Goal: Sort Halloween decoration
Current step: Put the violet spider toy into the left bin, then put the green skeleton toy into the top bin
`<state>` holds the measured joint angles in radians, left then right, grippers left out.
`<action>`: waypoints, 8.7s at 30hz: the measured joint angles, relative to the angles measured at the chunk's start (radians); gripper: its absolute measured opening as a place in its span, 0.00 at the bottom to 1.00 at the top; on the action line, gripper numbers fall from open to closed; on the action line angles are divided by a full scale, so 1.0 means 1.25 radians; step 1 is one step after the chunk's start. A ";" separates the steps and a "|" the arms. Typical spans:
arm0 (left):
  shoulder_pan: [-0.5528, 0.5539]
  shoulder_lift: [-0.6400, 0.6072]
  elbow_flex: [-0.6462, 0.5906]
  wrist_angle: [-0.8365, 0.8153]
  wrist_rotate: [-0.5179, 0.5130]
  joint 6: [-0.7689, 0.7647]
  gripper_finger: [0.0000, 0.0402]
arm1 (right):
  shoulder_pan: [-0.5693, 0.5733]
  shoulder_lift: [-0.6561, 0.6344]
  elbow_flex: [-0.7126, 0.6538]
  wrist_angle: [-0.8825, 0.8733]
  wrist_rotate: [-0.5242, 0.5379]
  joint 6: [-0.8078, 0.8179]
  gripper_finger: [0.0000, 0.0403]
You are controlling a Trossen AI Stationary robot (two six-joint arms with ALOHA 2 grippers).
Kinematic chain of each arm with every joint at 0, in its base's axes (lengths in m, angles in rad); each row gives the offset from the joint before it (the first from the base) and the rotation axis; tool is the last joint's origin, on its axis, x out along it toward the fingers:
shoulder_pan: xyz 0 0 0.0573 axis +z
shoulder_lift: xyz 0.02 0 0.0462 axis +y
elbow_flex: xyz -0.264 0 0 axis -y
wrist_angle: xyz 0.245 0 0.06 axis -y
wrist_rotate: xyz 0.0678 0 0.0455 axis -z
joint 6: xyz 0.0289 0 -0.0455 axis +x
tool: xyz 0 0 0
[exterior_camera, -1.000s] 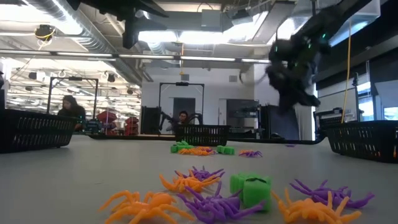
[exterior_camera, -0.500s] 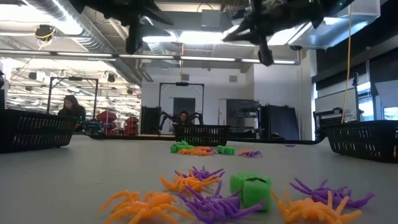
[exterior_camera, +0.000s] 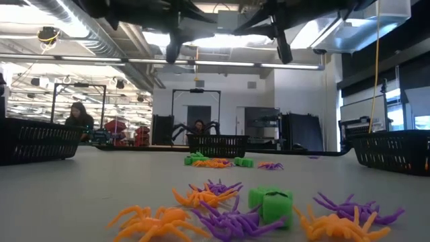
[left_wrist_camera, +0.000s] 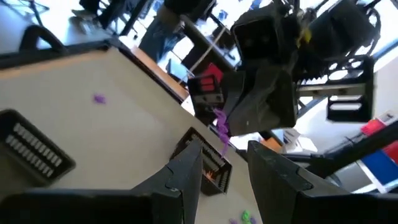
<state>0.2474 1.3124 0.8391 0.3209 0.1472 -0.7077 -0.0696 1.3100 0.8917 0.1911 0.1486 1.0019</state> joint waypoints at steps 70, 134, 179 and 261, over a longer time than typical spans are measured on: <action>0.014 0.026 0.000 -0.095 0.170 0.013 0.19 | -0.002 0.132 0.127 -0.055 -0.128 -0.096 0.00; -0.010 0.394 0.169 -0.373 -0.141 0.251 0.37 | -0.087 -0.065 0.127 -0.193 -0.126 -0.181 0.30; -0.024 0.285 0.241 -0.616 0.024 0.334 0.00 | -0.113 -0.077 0.127 -0.306 -0.097 -0.283 0.30; -0.097 -0.533 -0.156 -0.299 -0.042 0.086 0.38 | 0.103 0.422 0.157 -0.404 -0.091 -0.263 0.30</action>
<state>0.1261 0.6468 0.6441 -0.0527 0.0947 -0.6001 0.0586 1.8371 1.0876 -0.3138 0.0352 0.6732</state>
